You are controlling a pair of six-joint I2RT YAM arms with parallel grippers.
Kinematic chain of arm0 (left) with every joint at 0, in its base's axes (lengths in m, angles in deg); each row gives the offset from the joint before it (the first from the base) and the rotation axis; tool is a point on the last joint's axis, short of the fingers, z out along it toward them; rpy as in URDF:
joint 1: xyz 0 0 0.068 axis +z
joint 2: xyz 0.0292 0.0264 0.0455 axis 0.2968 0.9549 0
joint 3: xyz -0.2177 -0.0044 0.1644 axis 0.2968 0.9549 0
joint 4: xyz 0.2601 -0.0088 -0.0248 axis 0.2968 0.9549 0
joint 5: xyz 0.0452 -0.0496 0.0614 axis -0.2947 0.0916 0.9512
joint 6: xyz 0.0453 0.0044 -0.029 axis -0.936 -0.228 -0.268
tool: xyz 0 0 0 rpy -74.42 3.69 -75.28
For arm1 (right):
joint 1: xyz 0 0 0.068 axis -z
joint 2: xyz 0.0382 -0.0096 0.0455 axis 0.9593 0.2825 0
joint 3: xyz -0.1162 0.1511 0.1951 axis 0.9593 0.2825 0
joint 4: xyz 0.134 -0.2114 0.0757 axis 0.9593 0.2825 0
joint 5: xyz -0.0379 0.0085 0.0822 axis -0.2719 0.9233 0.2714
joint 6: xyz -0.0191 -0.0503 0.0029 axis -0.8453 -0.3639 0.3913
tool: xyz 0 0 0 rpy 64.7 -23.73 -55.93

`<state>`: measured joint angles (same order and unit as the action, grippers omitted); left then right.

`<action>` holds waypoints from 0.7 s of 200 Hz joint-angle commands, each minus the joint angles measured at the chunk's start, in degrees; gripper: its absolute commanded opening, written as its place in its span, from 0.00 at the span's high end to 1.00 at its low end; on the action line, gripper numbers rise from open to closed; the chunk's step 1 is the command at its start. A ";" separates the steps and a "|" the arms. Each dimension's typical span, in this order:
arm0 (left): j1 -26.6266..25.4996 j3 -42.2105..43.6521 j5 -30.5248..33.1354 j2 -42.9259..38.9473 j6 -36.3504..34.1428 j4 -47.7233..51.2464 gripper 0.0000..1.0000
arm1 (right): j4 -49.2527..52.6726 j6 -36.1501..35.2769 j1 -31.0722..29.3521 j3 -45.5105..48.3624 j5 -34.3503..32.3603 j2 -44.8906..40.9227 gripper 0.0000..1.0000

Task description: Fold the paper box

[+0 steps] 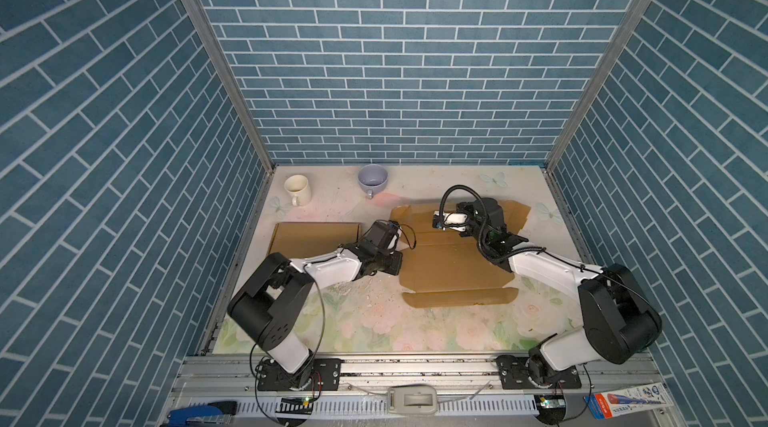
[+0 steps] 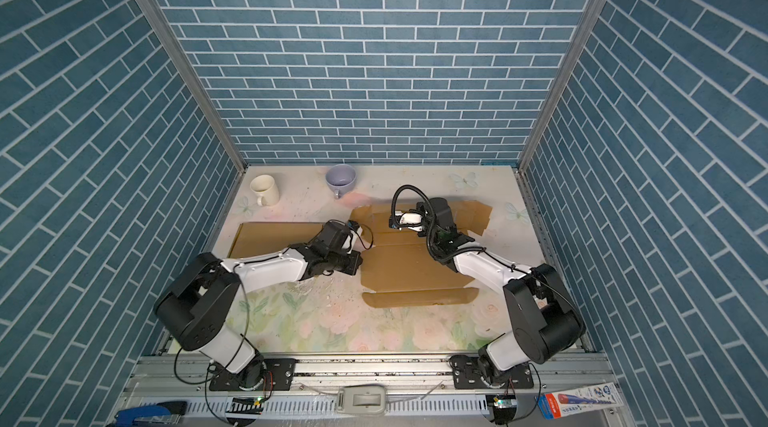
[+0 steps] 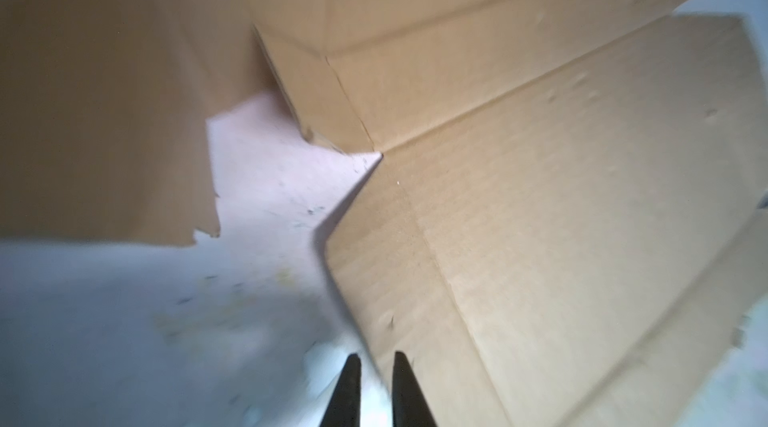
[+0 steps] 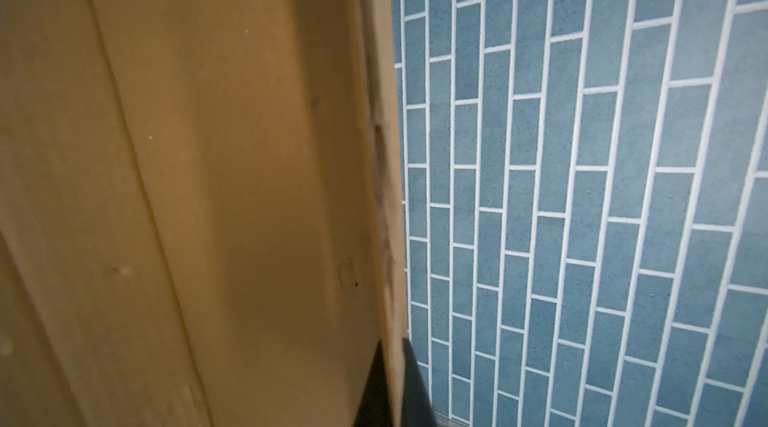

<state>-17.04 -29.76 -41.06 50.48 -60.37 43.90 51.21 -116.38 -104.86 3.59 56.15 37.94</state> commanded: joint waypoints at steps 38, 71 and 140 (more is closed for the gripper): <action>17.34 -11.34 -9.88 -4.28 -12.06 12.78 0.82 | 19.97 4.19 2.86 -10.35 6.96 1.43 1.00; 18.92 -19.62 -4.67 5.49 -12.81 11.96 0.77 | 24.26 5.00 3.58 -14.23 8.26 4.18 1.00; 13.30 -25.38 -5.39 19.57 -16.31 6.27 0.62 | 23.49 5.87 4.44 -16.13 9.78 6.78 1.00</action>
<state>-1.57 -53.34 -46.26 68.54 -74.03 52.45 70.77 -113.78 -100.62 -10.95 63.31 43.21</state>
